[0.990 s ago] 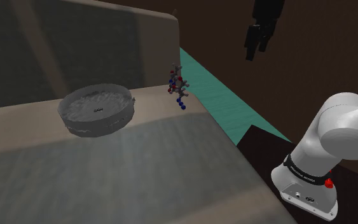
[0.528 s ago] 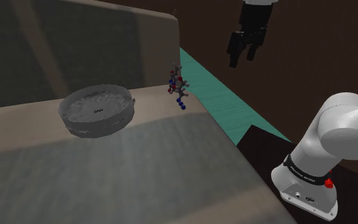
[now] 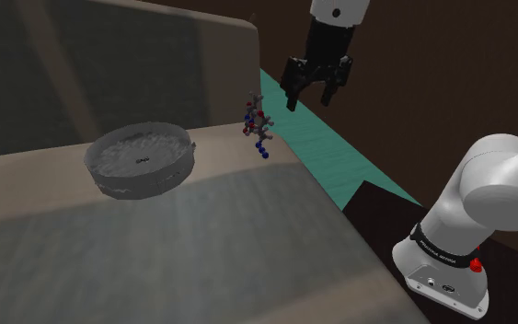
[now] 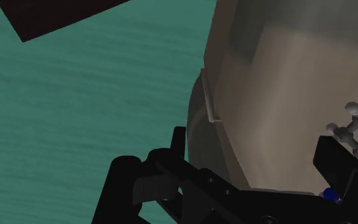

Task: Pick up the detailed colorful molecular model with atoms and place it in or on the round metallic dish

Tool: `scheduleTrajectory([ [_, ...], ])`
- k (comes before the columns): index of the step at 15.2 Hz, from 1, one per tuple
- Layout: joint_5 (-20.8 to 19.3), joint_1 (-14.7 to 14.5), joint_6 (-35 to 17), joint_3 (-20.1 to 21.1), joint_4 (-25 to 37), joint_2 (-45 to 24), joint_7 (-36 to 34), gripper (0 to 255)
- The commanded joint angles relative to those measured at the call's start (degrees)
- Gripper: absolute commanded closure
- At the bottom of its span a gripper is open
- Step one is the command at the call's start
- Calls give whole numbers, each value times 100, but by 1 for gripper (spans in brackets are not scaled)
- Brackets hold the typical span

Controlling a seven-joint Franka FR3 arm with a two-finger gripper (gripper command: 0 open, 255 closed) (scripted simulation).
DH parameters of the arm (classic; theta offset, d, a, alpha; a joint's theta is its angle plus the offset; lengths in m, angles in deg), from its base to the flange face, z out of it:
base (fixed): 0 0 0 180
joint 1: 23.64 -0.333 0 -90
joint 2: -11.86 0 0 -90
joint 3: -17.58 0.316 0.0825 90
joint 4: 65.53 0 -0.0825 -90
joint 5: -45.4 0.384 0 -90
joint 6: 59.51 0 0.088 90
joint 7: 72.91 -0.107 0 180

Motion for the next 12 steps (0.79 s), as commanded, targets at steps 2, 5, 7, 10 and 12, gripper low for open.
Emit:
scheduleTrajectory([
  [2,143,79,-486,369,137,-305,-669,0],
  [5,176,216,-962,768,371,-705,-1340,0],
  [7,127,333,-1260,1039,572,-1001,-1806,0],
  [10,119,346,-1500,1089,418,-1089,-1819,0],
  [12,111,356,-1661,1124,321,-1154,-1830,0],
])
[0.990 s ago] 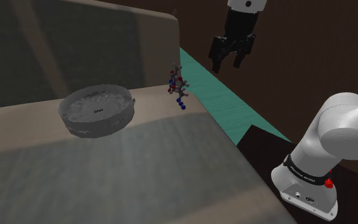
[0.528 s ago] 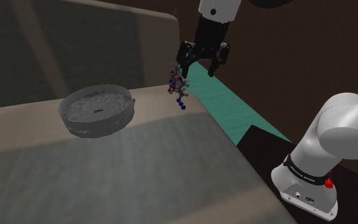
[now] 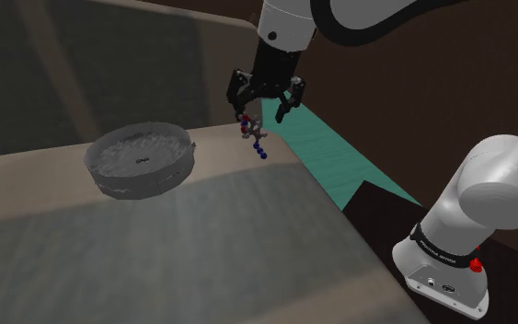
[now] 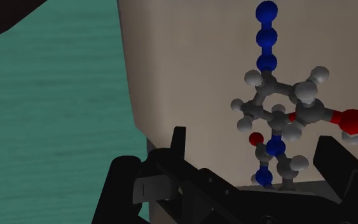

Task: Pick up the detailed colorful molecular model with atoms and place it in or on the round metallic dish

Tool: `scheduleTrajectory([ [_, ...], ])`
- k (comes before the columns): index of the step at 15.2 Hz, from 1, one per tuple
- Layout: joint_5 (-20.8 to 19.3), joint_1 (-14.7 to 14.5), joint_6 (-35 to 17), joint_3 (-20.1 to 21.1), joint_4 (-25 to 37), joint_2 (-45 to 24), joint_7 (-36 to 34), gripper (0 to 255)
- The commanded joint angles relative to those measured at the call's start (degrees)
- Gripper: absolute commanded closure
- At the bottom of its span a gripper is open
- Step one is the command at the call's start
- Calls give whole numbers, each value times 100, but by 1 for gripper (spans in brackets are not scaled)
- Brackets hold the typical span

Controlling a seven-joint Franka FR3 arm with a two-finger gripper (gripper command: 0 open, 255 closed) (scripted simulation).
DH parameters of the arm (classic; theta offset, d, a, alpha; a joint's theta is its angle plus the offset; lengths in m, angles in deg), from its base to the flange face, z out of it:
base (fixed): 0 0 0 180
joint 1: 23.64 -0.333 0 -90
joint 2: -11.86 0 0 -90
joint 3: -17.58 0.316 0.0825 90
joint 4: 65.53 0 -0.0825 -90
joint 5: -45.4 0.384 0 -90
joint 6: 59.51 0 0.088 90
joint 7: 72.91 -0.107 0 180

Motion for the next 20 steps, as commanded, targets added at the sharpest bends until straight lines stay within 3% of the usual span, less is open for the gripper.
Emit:
scheduleTrajectory([
  [1,-6,9,-151,36,-85,-60,-21,0],
  [11,-16,19,-277,64,-156,-118,-32,0],
  [12,-16,19,-277,64,-156,-118,-32,255],
  [20,-17,19,-278,67,-154,-120,-35,255],
])
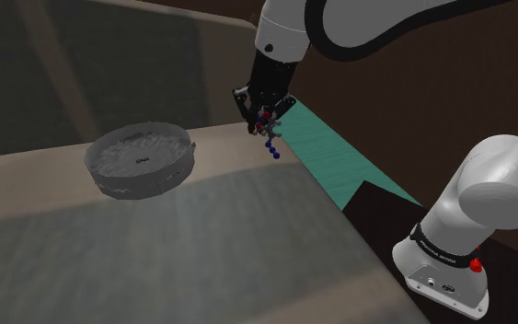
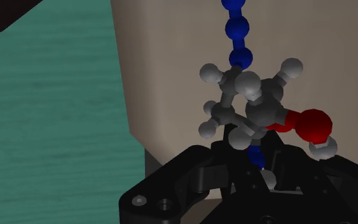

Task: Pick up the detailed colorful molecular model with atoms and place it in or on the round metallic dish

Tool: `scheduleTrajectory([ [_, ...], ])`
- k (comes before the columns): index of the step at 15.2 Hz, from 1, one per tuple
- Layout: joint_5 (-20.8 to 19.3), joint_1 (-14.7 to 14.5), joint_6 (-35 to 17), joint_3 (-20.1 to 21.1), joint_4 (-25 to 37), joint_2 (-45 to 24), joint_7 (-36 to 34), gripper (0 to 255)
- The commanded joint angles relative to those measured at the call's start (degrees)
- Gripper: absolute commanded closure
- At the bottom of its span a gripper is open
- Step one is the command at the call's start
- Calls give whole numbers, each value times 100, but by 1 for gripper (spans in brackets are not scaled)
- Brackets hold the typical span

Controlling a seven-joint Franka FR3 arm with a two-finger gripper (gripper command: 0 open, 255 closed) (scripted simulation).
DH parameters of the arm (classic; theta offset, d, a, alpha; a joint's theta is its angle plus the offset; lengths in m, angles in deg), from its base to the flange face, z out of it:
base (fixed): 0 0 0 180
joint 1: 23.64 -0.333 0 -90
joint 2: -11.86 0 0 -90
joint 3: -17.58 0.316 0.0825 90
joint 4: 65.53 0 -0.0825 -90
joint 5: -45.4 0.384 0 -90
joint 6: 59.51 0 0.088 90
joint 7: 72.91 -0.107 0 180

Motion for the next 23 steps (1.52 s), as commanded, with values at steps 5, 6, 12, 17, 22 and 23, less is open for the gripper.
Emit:
scheduleTrajectory([
  [5,-14,9,314,-56,267,48,17,255],
  [6,-19,12,392,-68,338,56,19,255],
  [12,-54,36,854,-134,781,74,28,255],
  [17,-90,61,1233,-178,1181,52,26,255],
  [22,-132,90,1609,-210,1609,-3,18,255],
  [23,-141,97,1684,-215,1699,-18,15,255],
])
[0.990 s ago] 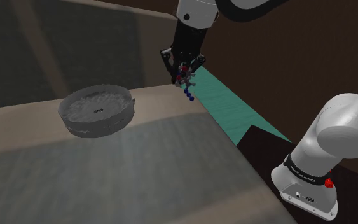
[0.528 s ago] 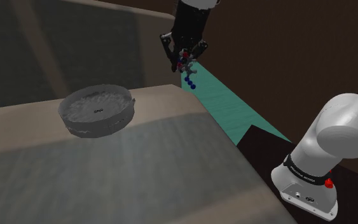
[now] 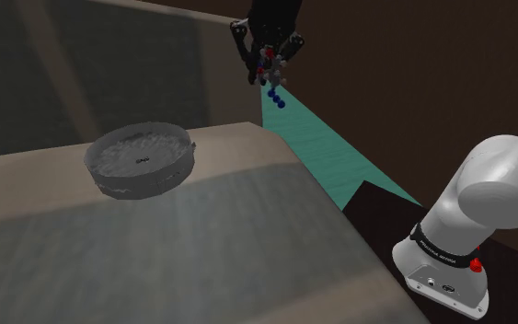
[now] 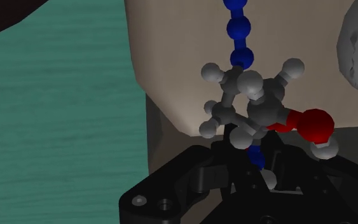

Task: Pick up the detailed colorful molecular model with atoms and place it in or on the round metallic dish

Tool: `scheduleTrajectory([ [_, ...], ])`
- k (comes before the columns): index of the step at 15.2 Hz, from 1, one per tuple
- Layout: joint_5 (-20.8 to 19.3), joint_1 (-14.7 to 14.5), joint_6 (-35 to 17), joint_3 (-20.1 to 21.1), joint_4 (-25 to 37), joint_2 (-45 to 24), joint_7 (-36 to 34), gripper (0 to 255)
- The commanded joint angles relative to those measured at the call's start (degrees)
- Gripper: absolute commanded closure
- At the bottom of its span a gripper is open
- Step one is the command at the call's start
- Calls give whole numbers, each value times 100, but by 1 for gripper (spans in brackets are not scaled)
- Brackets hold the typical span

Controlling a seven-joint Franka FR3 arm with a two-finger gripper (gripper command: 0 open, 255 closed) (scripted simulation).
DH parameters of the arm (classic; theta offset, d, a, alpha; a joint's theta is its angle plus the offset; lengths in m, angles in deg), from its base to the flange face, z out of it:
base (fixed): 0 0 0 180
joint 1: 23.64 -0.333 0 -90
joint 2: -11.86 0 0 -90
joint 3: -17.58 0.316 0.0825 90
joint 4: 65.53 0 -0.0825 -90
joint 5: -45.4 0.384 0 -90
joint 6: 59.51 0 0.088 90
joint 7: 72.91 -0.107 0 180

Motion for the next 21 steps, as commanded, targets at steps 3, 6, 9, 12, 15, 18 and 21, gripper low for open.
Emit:
scheduleTrajectory([
  [3,-139,36,113,277,497,-383,-319,255],
  [6,-422,74,101,710,1047,-977,-808,255],
  [9,-857,70,152,1153,1678,-1666,-1355,255],
  [12,-1473,-60,302,1561,2415,-2477,-1957,255],
  [15,-2231,-440,592,1824,3293,-3400,-2549,255],
  [18,-2994,-1107,1025,1865,4368,-4367,-3005,255],
  [21,-3077,-1211,933,1822,4365,-4488,-3082,255],
])
